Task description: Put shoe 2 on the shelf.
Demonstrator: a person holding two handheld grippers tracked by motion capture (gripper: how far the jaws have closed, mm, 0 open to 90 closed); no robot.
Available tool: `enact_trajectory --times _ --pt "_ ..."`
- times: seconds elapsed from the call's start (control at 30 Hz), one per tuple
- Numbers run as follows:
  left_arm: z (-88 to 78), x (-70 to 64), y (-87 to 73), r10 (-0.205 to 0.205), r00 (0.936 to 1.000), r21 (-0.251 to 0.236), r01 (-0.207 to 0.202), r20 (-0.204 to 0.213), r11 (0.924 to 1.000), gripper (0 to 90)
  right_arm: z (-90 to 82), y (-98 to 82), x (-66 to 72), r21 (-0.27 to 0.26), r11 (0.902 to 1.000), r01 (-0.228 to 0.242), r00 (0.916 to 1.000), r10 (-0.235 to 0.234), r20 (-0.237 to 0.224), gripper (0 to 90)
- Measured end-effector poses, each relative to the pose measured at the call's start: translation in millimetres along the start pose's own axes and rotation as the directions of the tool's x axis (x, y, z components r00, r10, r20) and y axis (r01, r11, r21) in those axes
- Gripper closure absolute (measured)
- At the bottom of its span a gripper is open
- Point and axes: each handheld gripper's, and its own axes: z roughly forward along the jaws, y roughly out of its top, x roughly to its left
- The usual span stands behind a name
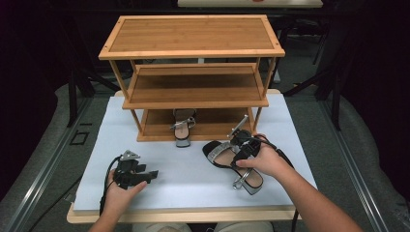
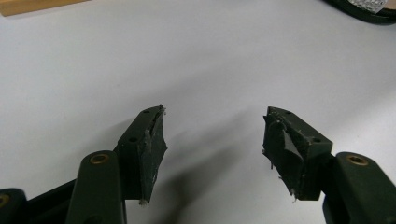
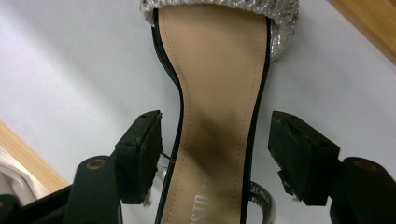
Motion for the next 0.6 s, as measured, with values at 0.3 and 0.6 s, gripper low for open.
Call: enact_trajectory --times 0.3,0.6 --pt "-0.3 1.1 -0.7 -0.007 1.0000 -0.004 0.007 0.005 1.0000 38.3 14.0 7.0 3.4 0.123 0.9916 -0.039 0.9991 0.040 -0.011 37.8" --pt "-0.5 1.3 -1.0 -0.012 0.9999 -0.005 0.012 0.008 0.9999 38.3 18.2 17.1 8.8 0.178 0.9836 -0.026 0.9991 0.020 0.037 35.6"
